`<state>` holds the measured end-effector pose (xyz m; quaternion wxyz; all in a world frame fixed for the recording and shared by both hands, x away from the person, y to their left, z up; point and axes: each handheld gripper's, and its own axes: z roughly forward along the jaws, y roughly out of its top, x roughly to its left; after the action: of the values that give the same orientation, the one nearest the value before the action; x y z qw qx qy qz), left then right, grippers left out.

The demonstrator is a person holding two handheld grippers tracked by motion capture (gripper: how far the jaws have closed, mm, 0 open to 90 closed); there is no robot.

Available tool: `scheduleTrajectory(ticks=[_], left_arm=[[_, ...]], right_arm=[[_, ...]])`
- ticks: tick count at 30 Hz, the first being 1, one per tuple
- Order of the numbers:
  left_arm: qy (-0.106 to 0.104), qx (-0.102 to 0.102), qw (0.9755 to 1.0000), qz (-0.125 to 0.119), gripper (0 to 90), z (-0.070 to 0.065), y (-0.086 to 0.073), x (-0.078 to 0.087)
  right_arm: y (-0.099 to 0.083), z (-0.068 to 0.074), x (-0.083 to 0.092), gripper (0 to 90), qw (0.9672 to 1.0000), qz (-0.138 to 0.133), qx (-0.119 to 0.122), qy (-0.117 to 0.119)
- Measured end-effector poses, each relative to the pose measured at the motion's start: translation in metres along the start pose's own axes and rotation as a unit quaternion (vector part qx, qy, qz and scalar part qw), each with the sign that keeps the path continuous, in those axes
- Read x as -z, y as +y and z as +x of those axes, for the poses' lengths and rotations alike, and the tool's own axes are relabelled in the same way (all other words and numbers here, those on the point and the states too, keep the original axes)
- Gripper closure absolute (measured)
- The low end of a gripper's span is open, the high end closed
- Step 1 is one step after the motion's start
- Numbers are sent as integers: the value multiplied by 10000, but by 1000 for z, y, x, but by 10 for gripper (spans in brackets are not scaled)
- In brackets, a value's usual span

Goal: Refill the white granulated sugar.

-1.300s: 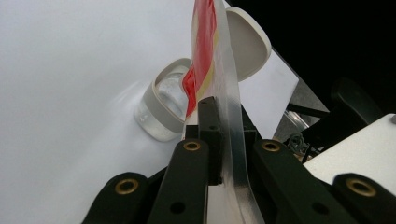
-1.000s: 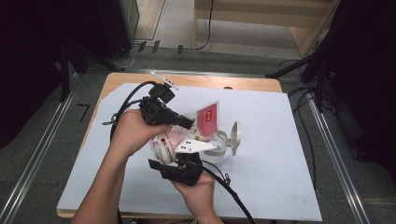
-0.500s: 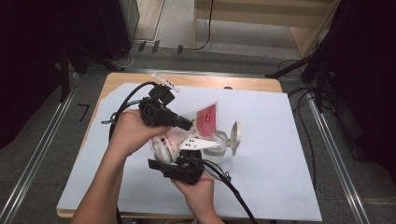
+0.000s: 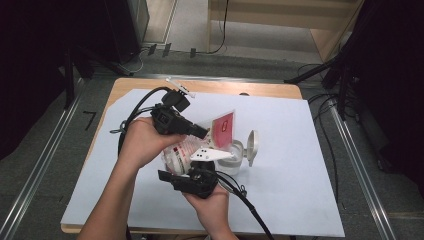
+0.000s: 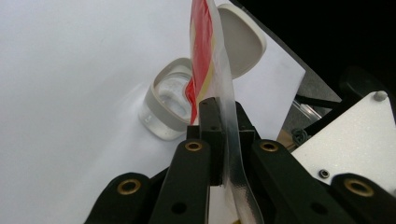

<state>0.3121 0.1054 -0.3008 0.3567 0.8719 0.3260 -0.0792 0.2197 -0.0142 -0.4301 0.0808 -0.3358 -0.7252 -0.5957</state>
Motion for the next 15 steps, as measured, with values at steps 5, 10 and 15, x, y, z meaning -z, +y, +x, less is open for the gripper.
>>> scheduleTrajectory(ticks=[5,10,15], left_arm=[[73,-98,9999,58,885,-5,3,3],[48,-52,10000,28,883,-2,5,2],[-7,-171,9996,211,885,2,14,-2]], right_arm=[[2,3,0,634,9997,-96,-151,183],[5,1,0,633,9996,-101,-203,193],[5,-3,-2,623,9993,-162,-243,216]])
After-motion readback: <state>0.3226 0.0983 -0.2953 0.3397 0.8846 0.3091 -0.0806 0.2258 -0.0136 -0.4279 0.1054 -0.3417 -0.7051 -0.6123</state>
